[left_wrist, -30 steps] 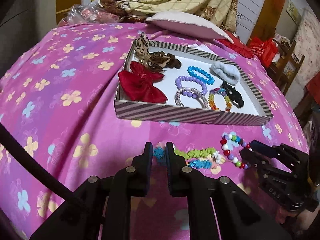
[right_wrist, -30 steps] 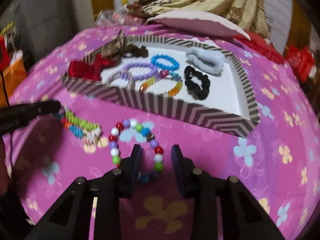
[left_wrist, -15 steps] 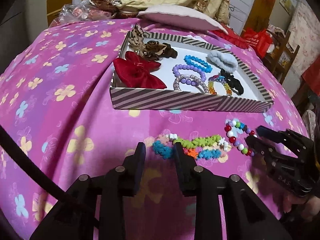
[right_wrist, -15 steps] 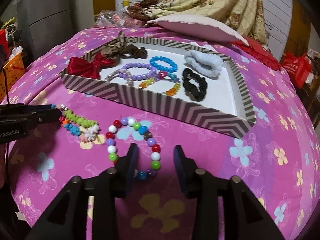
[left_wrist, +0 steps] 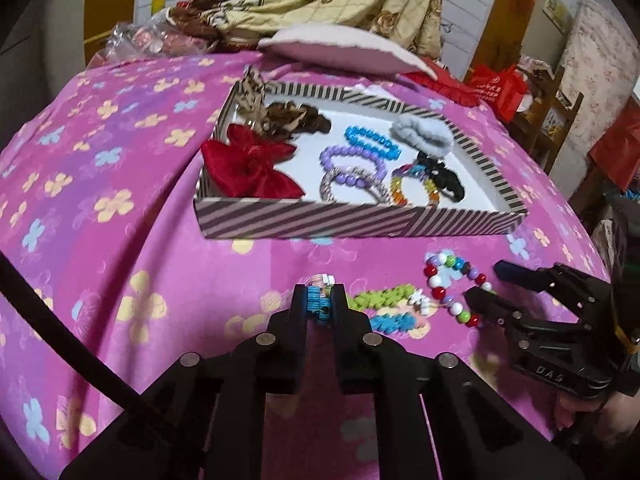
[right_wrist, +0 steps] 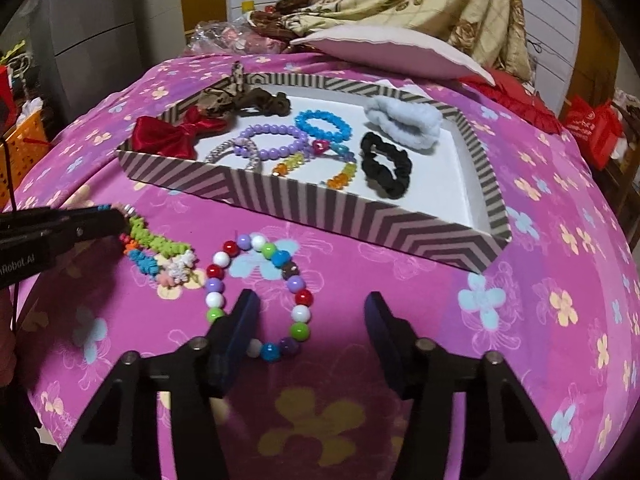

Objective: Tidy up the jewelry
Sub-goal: 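Grasp the blue-green flower bracelet with the left gripper while the right grasps the multicolour bead bracelet, then lift both bracelets and carry them over the white tray with both grippers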

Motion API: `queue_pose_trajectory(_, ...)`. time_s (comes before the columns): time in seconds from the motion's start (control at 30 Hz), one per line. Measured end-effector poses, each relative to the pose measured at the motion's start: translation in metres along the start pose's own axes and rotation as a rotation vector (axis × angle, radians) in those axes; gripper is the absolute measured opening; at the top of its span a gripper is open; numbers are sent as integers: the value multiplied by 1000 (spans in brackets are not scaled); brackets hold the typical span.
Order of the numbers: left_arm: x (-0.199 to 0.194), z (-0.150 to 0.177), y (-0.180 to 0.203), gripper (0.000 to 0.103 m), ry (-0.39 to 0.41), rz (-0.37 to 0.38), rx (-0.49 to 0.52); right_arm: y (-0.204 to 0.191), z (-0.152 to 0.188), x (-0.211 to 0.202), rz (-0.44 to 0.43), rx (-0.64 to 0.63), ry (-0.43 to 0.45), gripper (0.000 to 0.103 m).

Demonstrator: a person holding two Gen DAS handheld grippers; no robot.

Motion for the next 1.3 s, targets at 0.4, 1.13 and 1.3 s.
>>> queue_pose_trajectory(0.4, -9, -5, 10, 11, 36, 19, 5, 5, 2, -6, -54, 62, 10, 10)
queue_pose_trajectory(1.13, -1, -5, 25, 11, 24, 9, 1, -5, 5, -7, 16, -35, -9, 10)
queue_pose_trajectory(1.3, 0, -6, 27, 11, 23, 12, -2, 2, 7, -12, -19, 44, -4, 9)
Point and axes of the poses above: each gripper's, at about its wrist camera, not at the fingertips, and x roughly the way its jaws point, y to its right, z to its underside, the point moved 5 cm from there along x, roughly the way its jaws point, and after that the axes turned 7 degrees about -z, right-handed, at the moved point
